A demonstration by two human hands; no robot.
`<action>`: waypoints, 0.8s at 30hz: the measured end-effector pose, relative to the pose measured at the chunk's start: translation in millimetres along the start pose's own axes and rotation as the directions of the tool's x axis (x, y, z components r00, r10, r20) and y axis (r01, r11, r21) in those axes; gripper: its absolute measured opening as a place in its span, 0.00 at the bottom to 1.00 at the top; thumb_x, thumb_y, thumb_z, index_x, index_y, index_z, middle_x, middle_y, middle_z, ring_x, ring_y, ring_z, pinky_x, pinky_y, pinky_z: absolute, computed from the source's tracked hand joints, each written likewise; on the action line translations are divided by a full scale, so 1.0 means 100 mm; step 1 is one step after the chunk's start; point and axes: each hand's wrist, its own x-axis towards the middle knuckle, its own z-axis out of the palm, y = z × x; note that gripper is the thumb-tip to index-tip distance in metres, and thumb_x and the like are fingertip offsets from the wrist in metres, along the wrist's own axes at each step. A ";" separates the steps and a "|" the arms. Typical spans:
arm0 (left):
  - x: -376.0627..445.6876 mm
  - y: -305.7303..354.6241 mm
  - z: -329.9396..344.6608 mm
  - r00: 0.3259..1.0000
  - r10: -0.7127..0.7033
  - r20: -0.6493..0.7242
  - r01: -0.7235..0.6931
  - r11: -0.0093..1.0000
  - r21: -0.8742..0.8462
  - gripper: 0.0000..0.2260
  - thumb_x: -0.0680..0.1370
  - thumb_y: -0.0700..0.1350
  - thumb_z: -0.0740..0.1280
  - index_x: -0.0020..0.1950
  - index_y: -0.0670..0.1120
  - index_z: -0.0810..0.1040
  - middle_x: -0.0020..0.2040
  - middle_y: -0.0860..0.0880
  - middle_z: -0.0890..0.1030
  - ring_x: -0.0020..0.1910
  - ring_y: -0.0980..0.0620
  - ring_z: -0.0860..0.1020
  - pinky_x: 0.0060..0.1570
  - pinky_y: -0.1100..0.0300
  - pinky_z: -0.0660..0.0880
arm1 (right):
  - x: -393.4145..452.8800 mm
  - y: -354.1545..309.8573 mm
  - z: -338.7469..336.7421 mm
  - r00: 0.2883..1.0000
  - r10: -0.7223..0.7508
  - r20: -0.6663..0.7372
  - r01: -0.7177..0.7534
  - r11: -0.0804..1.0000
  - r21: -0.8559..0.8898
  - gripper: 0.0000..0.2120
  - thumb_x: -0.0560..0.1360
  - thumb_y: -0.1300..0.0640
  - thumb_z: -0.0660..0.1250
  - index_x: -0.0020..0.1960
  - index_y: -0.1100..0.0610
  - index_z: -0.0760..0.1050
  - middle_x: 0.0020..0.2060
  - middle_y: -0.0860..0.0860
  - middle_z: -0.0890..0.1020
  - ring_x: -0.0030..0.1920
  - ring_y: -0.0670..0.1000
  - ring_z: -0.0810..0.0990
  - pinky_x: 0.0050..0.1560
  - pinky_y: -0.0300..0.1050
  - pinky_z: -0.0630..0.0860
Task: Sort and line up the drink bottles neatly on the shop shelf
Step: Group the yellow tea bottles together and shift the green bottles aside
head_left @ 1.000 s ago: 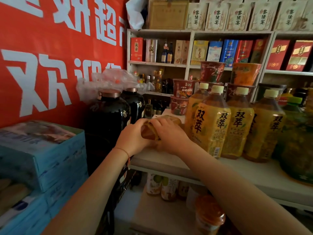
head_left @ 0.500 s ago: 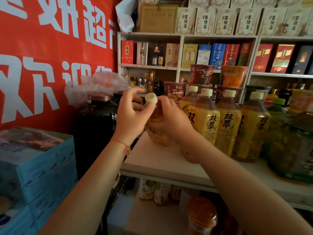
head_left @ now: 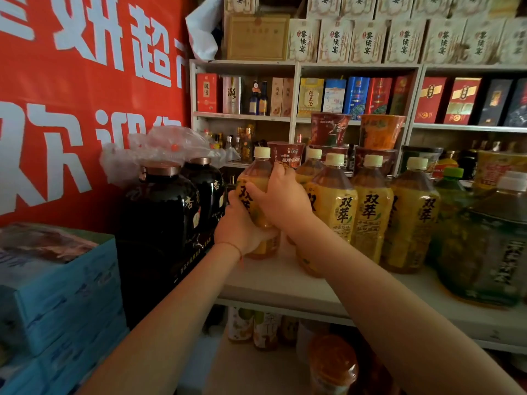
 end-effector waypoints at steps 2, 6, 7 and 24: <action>0.05 0.01 0.00 1.000 -0.017 -0.007 0.017 1.000 0.008 0.56 0.65 0.61 0.80 0.80 0.44 0.49 0.74 0.41 0.69 0.67 0.39 0.74 0.62 0.41 0.76 | -0.08 0.02 -0.06 0.994 -0.096 -0.044 0.091 0.990 -0.111 0.30 0.80 0.41 0.61 0.72 0.60 0.63 0.67 0.58 0.68 0.64 0.59 0.73 0.50 0.49 0.75; 0.09 0.15 0.09 0.997 -0.079 -0.023 0.080 0.995 0.051 0.58 0.69 0.60 0.78 0.81 0.40 0.41 0.76 0.38 0.64 0.70 0.36 0.71 0.65 0.42 0.74 | -0.24 0.29 -0.21 0.886 -0.258 -0.386 0.095 0.915 -0.393 0.23 0.78 0.50 0.62 0.69 0.60 0.69 0.67 0.59 0.71 0.68 0.60 0.69 0.69 0.59 0.65; 0.10 0.18 0.11 0.995 -0.091 -0.032 0.093 0.994 0.056 0.59 0.69 0.60 0.78 0.81 0.40 0.39 0.77 0.37 0.62 0.71 0.35 0.70 0.66 0.42 0.73 | -0.26 0.37 -0.24 0.865 -0.224 -0.450 0.029 0.916 -0.400 0.23 0.77 0.52 0.63 0.69 0.60 0.69 0.67 0.60 0.72 0.68 0.61 0.69 0.68 0.60 0.65; -0.69 0.49 0.36 0.962 0.262 -0.071 -0.271 0.934 -0.234 0.57 0.62 0.63 0.81 0.81 0.56 0.50 0.78 0.51 0.63 0.77 0.50 0.64 0.73 0.44 0.68 | -0.50 0.64 -0.57 0.988 0.114 -0.101 -0.116 0.993 -0.011 0.32 0.74 0.34 0.67 0.64 0.57 0.65 0.56 0.54 0.75 0.50 0.54 0.78 0.39 0.44 0.75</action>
